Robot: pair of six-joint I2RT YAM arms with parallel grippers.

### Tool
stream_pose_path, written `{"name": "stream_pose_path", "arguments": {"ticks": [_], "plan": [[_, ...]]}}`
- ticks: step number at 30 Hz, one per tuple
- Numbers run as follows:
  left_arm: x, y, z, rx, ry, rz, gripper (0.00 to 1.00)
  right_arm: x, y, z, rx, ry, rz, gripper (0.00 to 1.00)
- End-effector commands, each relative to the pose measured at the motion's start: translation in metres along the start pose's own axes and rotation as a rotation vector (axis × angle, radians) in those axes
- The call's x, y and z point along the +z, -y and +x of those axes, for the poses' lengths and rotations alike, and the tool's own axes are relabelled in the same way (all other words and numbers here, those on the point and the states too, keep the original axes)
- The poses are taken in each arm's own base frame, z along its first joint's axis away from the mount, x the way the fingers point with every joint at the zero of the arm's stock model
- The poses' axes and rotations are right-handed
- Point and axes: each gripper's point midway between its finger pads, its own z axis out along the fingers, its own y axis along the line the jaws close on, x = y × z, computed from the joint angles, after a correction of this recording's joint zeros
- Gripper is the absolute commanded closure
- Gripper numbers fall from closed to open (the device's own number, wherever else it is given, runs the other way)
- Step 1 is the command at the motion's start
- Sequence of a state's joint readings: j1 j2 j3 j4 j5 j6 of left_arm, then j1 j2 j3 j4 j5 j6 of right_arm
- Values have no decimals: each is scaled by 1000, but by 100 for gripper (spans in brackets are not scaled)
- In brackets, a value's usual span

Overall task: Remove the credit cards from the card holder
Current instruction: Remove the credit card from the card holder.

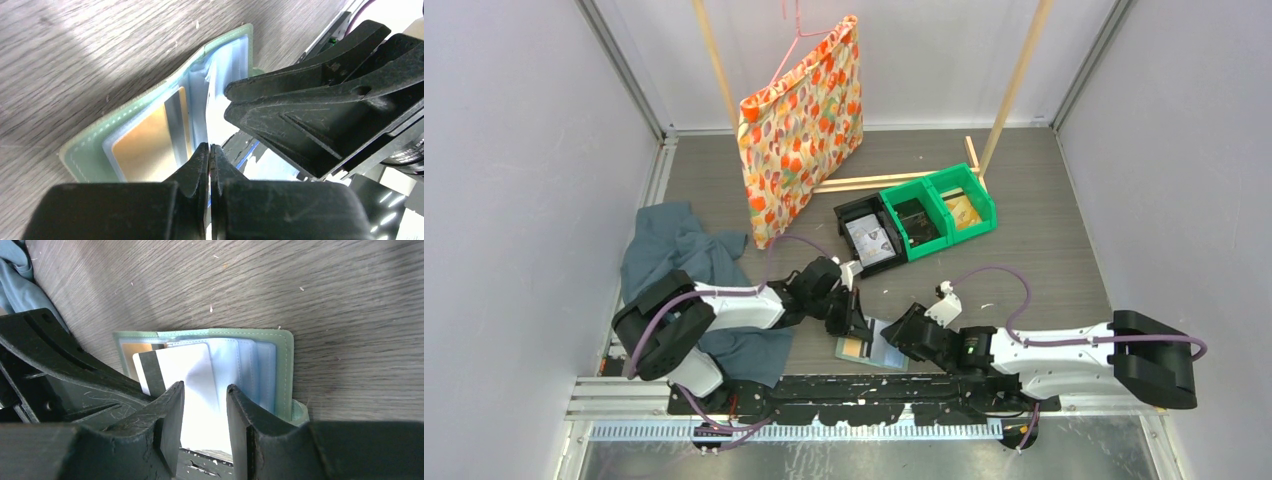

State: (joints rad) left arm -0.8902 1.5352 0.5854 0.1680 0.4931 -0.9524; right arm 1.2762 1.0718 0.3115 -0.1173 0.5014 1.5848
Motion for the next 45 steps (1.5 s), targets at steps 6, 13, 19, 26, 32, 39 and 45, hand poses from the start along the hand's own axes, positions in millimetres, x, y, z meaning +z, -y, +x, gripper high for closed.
{"name": "stream_pose_path", "arguments": {"ticks": [6,13,19,26,32,39,45], "plan": [[-20,-25,2,9,36,-86,99,0,33,-1,-40,1,91,58],[-48,-30,-7,51,83,-160,99,-4,26,-4,-68,3,87,58],[-67,-14,-16,107,133,-147,100,-20,-3,-17,-78,31,-4,57],[-68,14,-19,109,147,-8,99,-38,-36,-22,-103,35,-170,57],[-68,37,-19,129,137,106,99,-47,-68,-9,-162,0,-359,57],[-67,63,-13,141,71,252,99,-46,-83,7,-159,-57,-440,45],[-73,83,-15,135,71,386,99,-54,-95,6,-59,-64,-558,43]]}}
